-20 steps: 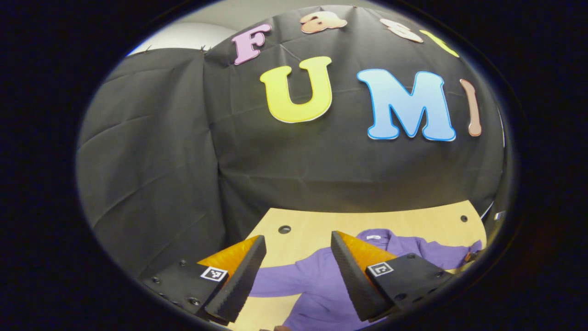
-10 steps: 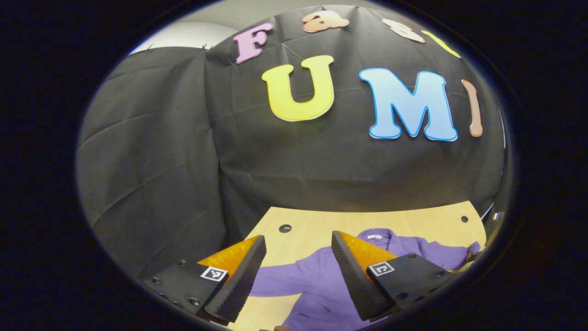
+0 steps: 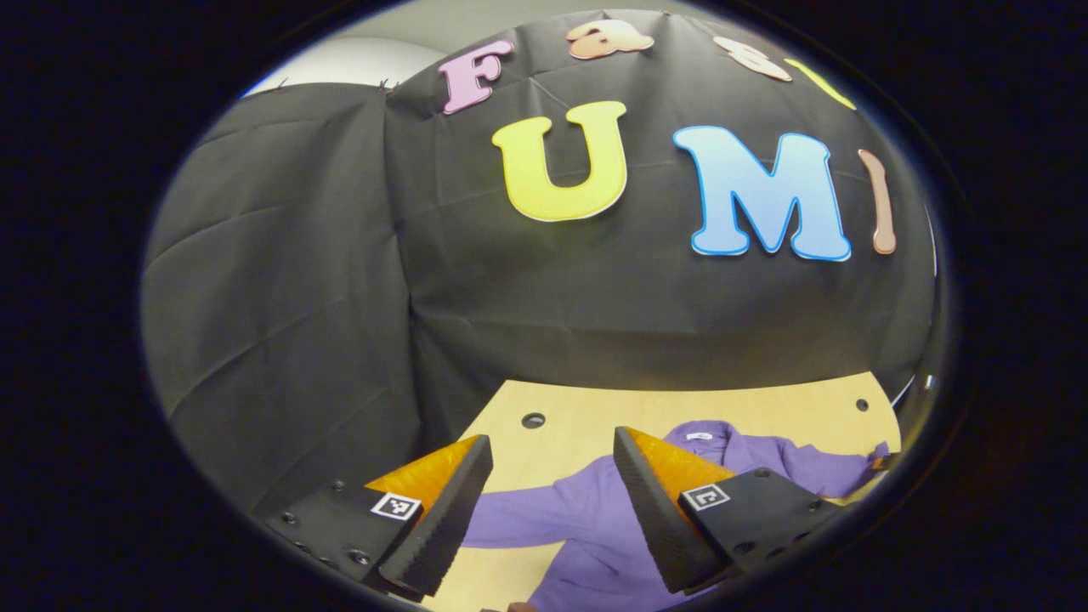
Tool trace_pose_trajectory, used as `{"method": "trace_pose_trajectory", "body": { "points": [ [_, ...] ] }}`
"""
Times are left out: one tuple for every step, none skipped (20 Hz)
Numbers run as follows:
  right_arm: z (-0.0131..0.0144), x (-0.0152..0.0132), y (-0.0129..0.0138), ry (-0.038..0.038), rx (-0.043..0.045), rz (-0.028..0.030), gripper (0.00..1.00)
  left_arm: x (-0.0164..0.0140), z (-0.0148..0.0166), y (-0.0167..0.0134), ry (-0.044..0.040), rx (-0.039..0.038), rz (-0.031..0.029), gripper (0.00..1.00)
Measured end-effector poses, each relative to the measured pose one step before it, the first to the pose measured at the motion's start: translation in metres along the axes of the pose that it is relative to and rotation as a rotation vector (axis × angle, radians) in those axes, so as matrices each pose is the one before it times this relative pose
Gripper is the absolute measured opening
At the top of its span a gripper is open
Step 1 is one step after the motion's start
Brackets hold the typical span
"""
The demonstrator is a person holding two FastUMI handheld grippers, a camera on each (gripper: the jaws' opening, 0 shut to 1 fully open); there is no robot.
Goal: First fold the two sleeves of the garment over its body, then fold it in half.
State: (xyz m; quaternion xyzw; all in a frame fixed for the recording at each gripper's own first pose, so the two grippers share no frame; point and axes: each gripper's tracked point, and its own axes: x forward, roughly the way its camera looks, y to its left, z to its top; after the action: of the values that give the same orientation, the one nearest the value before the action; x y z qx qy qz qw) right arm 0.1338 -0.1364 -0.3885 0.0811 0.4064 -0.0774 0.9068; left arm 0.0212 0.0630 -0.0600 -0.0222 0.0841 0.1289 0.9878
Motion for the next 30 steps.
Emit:
{"method": "trace_pose_trajectory", "body": {
  "points": [
    [0.00322, -0.00462, 0.00735, -0.00892, -0.00125, 0.01205, 0.04, 0.00132, -0.00052, 0.00008, 0.00011, -0.00345, -0.0041, 1.0],
    [0.00322, -0.0055, 0.01036, -0.00842, 0.00106, 0.02133, 0.04, -0.00075, -0.00086, -0.00042, -0.00124, -0.00238, -0.00335, 1.0],
    [0.00316, -0.00608, 0.01224, -0.01029, -0.00027, 0.02623, 0.04, -0.00055, 0.00009, 0.00061, -0.00212, -0.00126, -0.0042, 1.0],
    [0.00292, -0.00456, 0.015, -0.01085, -0.00313, 0.02628, 0.04, 0.00059, -0.0013, 0.00224, -0.00086, 0.00064, -0.00179, 1.0],
    [0.00452, -0.00531, 0.01455, -0.01102, -0.00535, 0.02973, 0.04, -0.00022, -0.00055, 0.00282, -0.00094, 0.00058, 0.00077, 1.0],
    [0.00333, -0.00582, 0.01762, -0.01161, -0.00854, 0.02833, 0.04, -0.00159, 0.00016, 0.0039, -0.00006, -0.00163, 0.00165, 1.0],
    [0.00474, -0.00506, 0.01786, -0.01191, -0.00909, 0.02975, 0.04, 0.00128, -0.00123, 0.00447, 0.00111, -0.00431, 0.00205, 1.0],
    [0.00196, -0.00418, 0.02036, -0.00964, -0.01215, 0.0357, 0.04, 0.0, -0.00156, 0.00456, 0.00166, -0.00437, 0.00156, 1.0],
    [0.00244, -0.00213, 0.01791, -0.01035, -0.01804, 0.02159, 0.04, -0.00086, -0.0029, 0.00494, 0.00255, -0.00268, 0.00384, 1.0],
    [0.00144, -0.00093, 0.01468, -0.00893, -0.01933, 0.02168, 0.04, -0.00171, -0.00192, 0.00556, 0.00113, -0.0015, 0.0037, 1.0],
    [0.00167, -0.00099, 0.01336, -0.00267, -0.01651, 0.01687, 0.04, -0.00053, -0.00116, 0.0054, -0.00003, -0.00062, 0.00284, 1.0],
    [-0.00041, -0.00154, 0.01344, 0.00035, -0.0095, 0.01952, 0.04, -0.00037, -0.00253, 0.00489, -0.00024, 0.0006, 0.00287, 1.0],
    [0.00002, -0.00084, 0.01529, 0.00212, -0.00517, 0.02248, 0.04, -0.00146, -0.00156, 0.00617, -0.00037, 0.0009, 0.00574, 1.0],
    [-0.00206, -0.00074, 0.01411, 0.00142, -0.00705, 0.0201, 0.04, -0.00071, -0.00024, 0.00758, -0.00086, -0.00197, 0.00697, 1.0],
    [-0.00118, 0.00001, 0.01543, 0.00157, -0.00805, 0.02179, 0.04, -0.00036, -0.00076, 0.00717, 0.00061, -0.00573, 0.00481, 1.0],
    [-0.00264, -0.00055, 0.01957, 0.00477, -0.00884, 0.0269, 0.04, -0.00037, -0.00225, 0.00433, 0.00211, -0.0054, 0.00506, 1.0],
    [-0.00249, 0.00095, 0.0188, 0.0046, -0.00979, 0.02725, 0.04, -0.00047, -0.00278, 0.00611, 0.00232, -0.00348, 0.00557, 1.0],
    [-0.00317, 0.00184, 0.01933, 0.0042, -0.01472, 0.0267, 0.04, 0.00079, -0.00146, 0.00635, 0.00049, -0.002, 0.00463, 1.0],
    [-0.00239, 0.00221, 0.01955, 0.00655, -0.01919, 0.02586, 0.04, -0.00063, -0.00156, 0.00672, 0.00047, -0.00152, 0.00426, 1.0],
    [-0.00487, 0.00691, 0.01977, 0.00854, -0.02004, 0.02821, 0.04, -0.00067, -0.00227, 0.00625, -0.00001, -0.00032, 0.00349, 1.0],
    [-0.00222, 0.00272, 0.01897, 0.00677, -0.01862, 0.02511, 0.04, 0.00031, -0.00102, 0.0071, 0.00042, 0.0005, 0.00409, 1.0],
    [-0.0039, 0.00515, 0.0203, 0.00928, -0.01729, 0.02684, 0.04, 0.00059, -0.00177, 0.00839, -0.00017, 0.00122, 0.00489, 1.0],
    [-0.00225, 0.00418, 0.01793, 0.00748, -0.01597, 0.02393, 0.04, 0.00011, -0.00088, 0.00986, -0.00065, 0.00075, 0.00355, 1.0],
    [-0.00431, 0.0029, 0.01891, 0.00996, -0.01493, 0.02274, 0.04, -0.00066, -0.00294, 0.01066, 0.00032, -0.00091, 0.00366, 1.0],
    [-0.00258, 0.00351, 0.01605, 0.00875, -0.01309, 0.02245, 0.04, -0.00005, -0.00356, 0.00958, 0.00119, -0.00248, 0.00733, 1.0],
    [-0.00357, 0.00448, 0.01376, 0.01061, -0.01357, 0.01969, 0.04, 0.00096, -0.00226, 0.00941, 0.00126, -0.00549, 0.00641, 1.0],
    [-0.0028, 0.00517, 0.01392, 0.00884, -0.01138, 0.01765, 0.04, 0.00153, -0.00422, 0.0079, 0.00294, -0.0076, 0.00345, 1.0],
    [-0.00378, 0.00405, 0.01553, 0.00964, -0.0103, 0.01568, 0.04, 0.00331, -0.00666, 0.0094, 0.00543, -0.00724, 0.00415, 1.0],
    [-0.00211, 0.00344, 0.01273, 0.00927, -0.00917, 0.0154, 0.04, 0.00288, -0.00544, 0.01054, 0.00914, -0.0046, 0.00883, 1.0],
    [-0.00405, 0.00381, 0.01297, 0.01028, -0.01137, 0.01276, 0.04, 0.00275, -0.00666, 0.00993, 0.01111, -0.00398, 0.011, 1.0]
  ]
}}
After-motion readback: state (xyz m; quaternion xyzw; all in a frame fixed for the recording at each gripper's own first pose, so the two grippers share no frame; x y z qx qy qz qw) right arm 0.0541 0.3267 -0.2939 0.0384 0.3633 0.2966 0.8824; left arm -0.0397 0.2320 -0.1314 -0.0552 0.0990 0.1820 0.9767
